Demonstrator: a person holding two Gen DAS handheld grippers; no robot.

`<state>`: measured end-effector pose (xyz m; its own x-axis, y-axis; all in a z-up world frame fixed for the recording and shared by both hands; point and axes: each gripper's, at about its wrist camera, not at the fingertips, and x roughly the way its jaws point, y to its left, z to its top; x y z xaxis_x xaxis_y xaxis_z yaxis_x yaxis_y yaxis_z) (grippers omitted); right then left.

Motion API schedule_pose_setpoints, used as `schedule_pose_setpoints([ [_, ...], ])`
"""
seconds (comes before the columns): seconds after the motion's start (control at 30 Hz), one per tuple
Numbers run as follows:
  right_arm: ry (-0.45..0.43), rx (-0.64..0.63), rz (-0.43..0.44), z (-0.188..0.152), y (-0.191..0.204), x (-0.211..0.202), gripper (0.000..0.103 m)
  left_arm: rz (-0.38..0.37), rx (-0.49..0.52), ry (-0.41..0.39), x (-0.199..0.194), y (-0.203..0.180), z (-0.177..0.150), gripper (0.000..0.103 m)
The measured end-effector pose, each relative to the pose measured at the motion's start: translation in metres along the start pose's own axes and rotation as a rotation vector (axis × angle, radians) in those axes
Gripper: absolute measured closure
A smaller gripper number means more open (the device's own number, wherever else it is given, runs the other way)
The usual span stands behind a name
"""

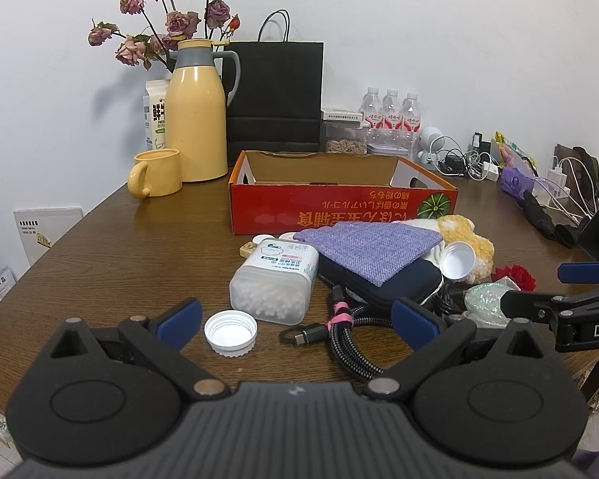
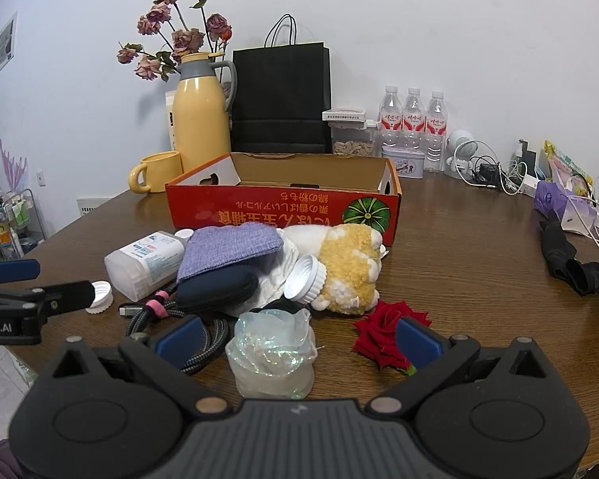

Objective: Organize objects

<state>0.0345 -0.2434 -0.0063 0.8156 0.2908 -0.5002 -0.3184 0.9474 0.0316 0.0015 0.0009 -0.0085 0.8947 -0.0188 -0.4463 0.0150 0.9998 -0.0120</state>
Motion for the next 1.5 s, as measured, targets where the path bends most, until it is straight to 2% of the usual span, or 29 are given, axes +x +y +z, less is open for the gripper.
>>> schedule_pose_setpoints([
  [0.47,0.012,0.002,0.001,-0.005,0.001,0.004,0.0,0.008,-0.015,0.013,0.002,0.004,-0.002,0.0],
  [0.83,0.064,-0.015,0.011,-0.012,0.002,0.024,0.0,0.019,-0.051,0.055,0.018,0.019,-0.008,0.0],
  [1.07,0.091,-0.002,0.02,-0.016,-0.001,0.039,0.005,0.041,-0.095,0.087,0.035,0.036,-0.011,0.0],
  [1.13,0.094,0.0,0.027,-0.017,-0.002,0.041,0.008,0.058,-0.103,0.087,0.039,0.041,-0.012,0.006],
  [1.2,0.095,0.0,0.036,-0.018,-0.002,0.043,0.009,0.074,-0.113,0.095,0.044,0.047,-0.012,0.018],
  [1.3,0.091,-0.003,0.045,-0.018,-0.001,0.044,0.013,0.088,-0.118,0.113,0.051,0.053,-0.013,0.032],
  [1.5,0.081,-0.017,0.064,-0.018,0.002,0.045,0.021,0.084,-0.12,0.136,0.062,0.058,-0.017,0.04],
])
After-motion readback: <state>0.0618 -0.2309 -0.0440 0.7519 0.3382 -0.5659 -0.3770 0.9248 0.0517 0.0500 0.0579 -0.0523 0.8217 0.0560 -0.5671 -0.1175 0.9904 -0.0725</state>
